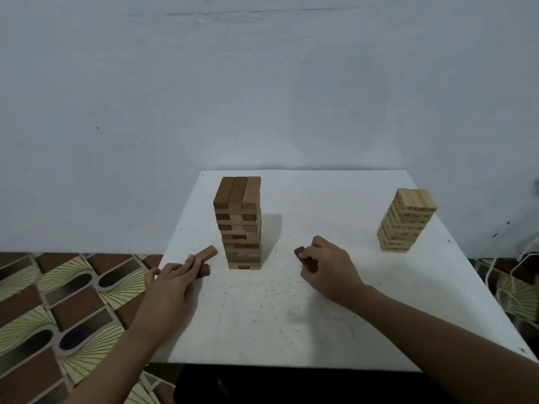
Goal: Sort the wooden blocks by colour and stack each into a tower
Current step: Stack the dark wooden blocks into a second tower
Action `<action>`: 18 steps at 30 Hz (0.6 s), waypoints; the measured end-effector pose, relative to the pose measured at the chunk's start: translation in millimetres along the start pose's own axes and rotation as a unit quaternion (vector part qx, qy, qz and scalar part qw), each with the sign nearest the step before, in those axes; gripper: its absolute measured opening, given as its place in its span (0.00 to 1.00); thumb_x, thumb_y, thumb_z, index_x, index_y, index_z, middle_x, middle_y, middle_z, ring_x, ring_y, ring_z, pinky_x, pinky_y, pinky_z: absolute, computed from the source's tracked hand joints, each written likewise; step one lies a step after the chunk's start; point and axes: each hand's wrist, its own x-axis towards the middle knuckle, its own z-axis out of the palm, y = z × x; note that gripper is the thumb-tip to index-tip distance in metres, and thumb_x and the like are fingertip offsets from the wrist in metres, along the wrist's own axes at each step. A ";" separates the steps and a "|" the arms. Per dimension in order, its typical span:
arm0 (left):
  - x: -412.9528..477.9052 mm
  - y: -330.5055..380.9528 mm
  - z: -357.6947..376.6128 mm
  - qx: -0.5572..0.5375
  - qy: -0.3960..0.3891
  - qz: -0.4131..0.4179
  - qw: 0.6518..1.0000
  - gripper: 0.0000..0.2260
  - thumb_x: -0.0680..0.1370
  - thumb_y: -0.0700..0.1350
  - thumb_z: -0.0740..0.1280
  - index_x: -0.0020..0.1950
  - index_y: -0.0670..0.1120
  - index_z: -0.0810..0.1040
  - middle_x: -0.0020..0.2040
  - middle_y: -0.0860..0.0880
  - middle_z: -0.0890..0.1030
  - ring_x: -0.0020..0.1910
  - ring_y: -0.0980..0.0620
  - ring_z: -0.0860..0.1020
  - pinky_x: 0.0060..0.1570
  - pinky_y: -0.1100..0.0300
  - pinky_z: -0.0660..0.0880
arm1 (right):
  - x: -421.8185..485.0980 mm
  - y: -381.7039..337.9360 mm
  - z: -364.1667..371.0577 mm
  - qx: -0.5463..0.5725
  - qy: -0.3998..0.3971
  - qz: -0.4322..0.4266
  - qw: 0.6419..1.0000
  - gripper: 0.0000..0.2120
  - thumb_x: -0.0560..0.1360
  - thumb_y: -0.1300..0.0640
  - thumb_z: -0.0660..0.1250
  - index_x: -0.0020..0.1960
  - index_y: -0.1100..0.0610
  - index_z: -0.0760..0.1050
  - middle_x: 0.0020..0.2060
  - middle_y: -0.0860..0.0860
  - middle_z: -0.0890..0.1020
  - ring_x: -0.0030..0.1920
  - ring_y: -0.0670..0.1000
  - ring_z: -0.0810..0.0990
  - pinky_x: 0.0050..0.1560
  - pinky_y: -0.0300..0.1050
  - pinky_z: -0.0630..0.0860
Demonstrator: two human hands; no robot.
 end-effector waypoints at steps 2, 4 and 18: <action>-7.4 -0.5 -6.8 0.034 -0.013 0.022 0.999 0.16 0.81 0.47 0.63 0.66 0.47 0.82 0.59 0.49 0.85 0.53 0.47 0.82 0.58 0.40 0.67 | -8.1 -1.0 -1.9 0.013 -0.014 0.001 1.000 0.05 0.69 0.60 0.74 0.44 0.59 0.81 0.37 0.48 0.72 0.31 0.51 0.73 0.31 0.46 0.74; -11.0 2.4 -17.7 0.034 -0.022 0.030 0.999 0.12 0.79 0.44 0.71 0.62 0.49 0.84 0.50 0.51 0.87 0.46 0.49 0.82 0.56 0.42 0.69 | -13.0 -2.7 -4.7 0.021 -0.035 0.000 0.999 0.07 0.70 0.57 0.75 0.45 0.59 0.81 0.40 0.48 0.73 0.33 0.51 0.74 0.34 0.42 0.73; -25.1 43.2 -37.7 -0.143 -0.080 0.061 0.985 0.28 0.69 0.76 0.60 0.48 0.59 0.88 0.38 0.57 0.75 0.41 0.61 0.73 0.52 0.58 0.63 | -19.8 -12.7 -9.8 0.069 -0.100 -0.022 0.992 0.17 0.68 0.44 0.78 0.47 0.56 0.80 0.49 0.47 0.78 0.46 0.47 0.77 0.43 0.37 0.76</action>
